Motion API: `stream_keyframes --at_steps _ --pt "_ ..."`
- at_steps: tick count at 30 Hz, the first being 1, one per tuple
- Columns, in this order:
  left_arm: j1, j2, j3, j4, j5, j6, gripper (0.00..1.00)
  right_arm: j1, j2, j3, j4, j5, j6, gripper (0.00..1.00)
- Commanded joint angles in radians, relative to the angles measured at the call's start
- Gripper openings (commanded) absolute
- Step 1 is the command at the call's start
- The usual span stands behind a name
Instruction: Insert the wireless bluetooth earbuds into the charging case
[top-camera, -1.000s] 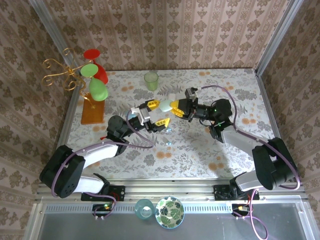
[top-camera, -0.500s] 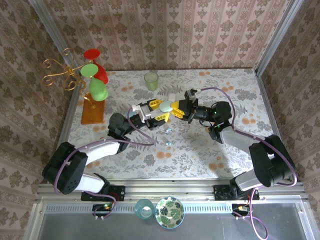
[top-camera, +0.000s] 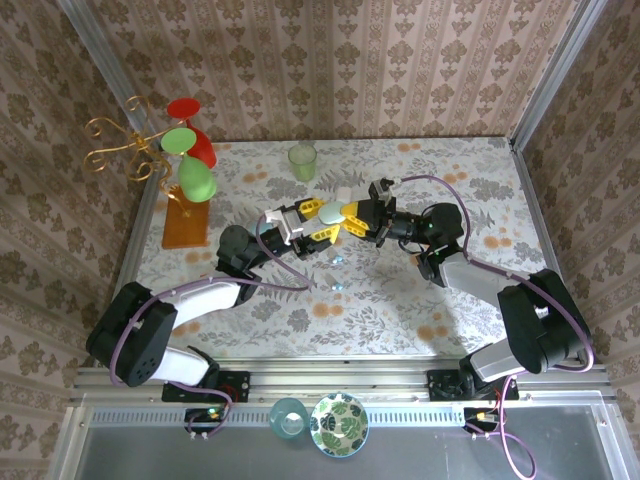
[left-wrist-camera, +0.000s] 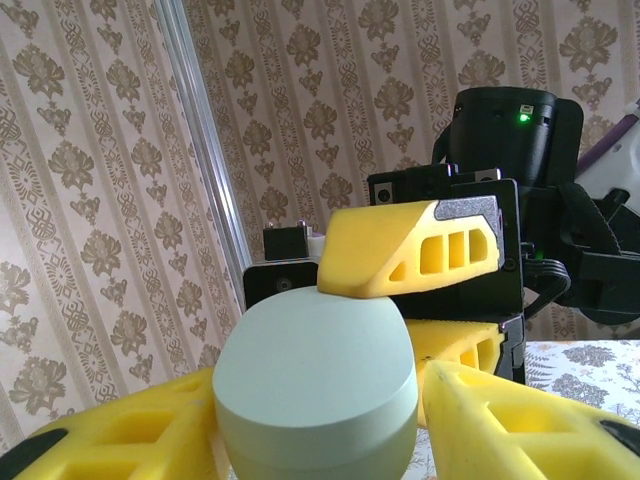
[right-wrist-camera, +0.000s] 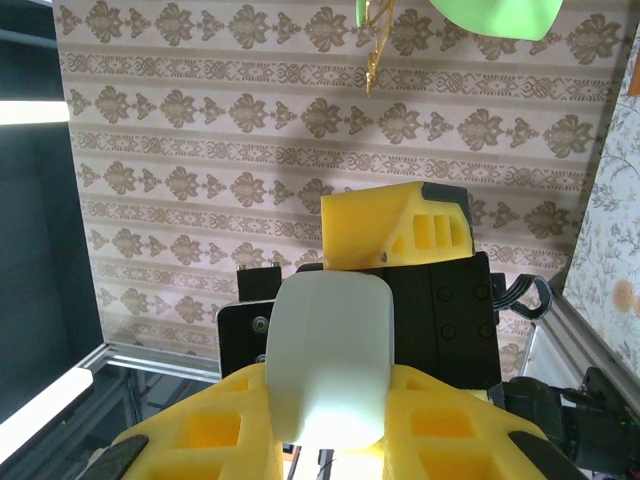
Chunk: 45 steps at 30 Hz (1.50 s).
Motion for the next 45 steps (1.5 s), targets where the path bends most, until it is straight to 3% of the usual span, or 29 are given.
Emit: stream_keyframes --at_steps 1,9,19,21,24,27,29,34,36,40,45 --pt "-0.011 0.012 0.014 0.026 0.06 0.024 0.51 0.008 0.003 -0.006 0.045 0.034 0.008 0.03" --pt "-0.012 0.014 0.014 0.027 0.056 0.018 0.5 0.013 0.0 -0.004 0.047 0.038 0.005 0.03" --pt "-0.012 0.01 0.017 0.027 0.063 0.01 0.34 0.014 0.002 -0.014 0.041 0.043 0.002 0.03" --pt "-0.013 0.011 0.016 0.027 0.058 0.012 0.32 0.013 -0.002 -0.014 0.036 0.045 -0.007 0.1" --pt "-0.01 0.01 0.011 0.024 0.054 0.001 0.31 0.012 -0.031 -0.018 -0.037 0.049 -0.079 0.35" --pt "0.002 0.011 0.004 0.019 0.056 -0.028 0.31 0.008 -0.115 -0.019 -0.231 0.069 -0.271 0.55" --pt "0.016 0.011 -0.004 0.011 0.067 -0.054 0.3 0.005 -0.188 -0.004 -0.454 0.091 -0.464 0.66" --pt "0.067 -0.017 -0.013 -0.097 0.126 -0.14 0.28 0.01 -0.314 0.077 -0.959 0.155 -0.965 0.8" --pt "0.076 -0.037 -0.025 -0.122 0.163 -0.155 0.28 0.013 -0.356 0.104 -1.088 0.203 -1.144 0.84" --pt "0.087 -0.066 -0.029 -0.195 0.247 -0.197 0.28 0.022 -0.389 0.156 -1.172 0.2 -1.323 0.86" --pt "0.085 -0.068 -0.031 -0.166 0.334 -0.306 0.28 0.105 -0.391 0.226 -1.335 0.222 -1.665 0.88"
